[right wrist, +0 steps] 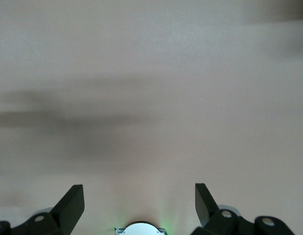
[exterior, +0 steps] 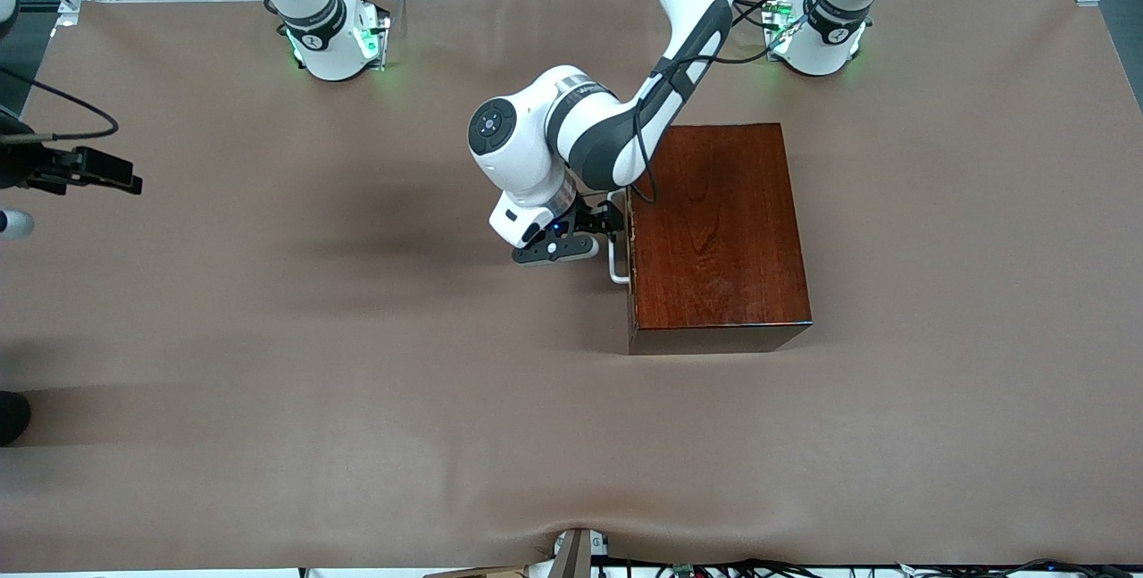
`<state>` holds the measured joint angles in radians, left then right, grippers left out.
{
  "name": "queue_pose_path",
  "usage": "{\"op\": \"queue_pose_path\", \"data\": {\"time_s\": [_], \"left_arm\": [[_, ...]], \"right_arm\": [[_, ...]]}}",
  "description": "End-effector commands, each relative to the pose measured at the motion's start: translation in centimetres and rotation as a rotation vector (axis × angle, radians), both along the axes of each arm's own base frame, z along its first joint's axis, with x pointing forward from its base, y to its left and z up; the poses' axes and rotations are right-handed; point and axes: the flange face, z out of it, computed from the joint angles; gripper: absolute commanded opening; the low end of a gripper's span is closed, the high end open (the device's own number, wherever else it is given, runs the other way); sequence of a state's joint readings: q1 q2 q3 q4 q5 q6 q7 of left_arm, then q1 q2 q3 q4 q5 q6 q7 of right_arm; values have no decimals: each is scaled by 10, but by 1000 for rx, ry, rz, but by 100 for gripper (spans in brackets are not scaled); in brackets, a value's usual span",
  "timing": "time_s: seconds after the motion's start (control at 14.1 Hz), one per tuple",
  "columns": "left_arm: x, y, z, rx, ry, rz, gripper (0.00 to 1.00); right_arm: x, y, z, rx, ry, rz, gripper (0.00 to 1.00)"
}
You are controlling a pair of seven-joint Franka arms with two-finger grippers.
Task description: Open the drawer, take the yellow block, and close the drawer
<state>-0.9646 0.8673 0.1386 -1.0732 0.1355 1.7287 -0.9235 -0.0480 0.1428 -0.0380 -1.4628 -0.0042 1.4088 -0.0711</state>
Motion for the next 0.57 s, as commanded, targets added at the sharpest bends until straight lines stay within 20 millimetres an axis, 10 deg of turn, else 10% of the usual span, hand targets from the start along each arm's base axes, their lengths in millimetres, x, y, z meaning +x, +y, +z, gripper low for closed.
{"op": "queue_pose_path", "data": {"time_s": [0.0,0.5], "left_arm": [[1,-2,5,23,-27,3,100],[0,-1,-7,35,-14,4,100]], "right_arm": [[4,-6,2,1,-4,-10,100],[4,10,4,10,-6,-50,100]]}}
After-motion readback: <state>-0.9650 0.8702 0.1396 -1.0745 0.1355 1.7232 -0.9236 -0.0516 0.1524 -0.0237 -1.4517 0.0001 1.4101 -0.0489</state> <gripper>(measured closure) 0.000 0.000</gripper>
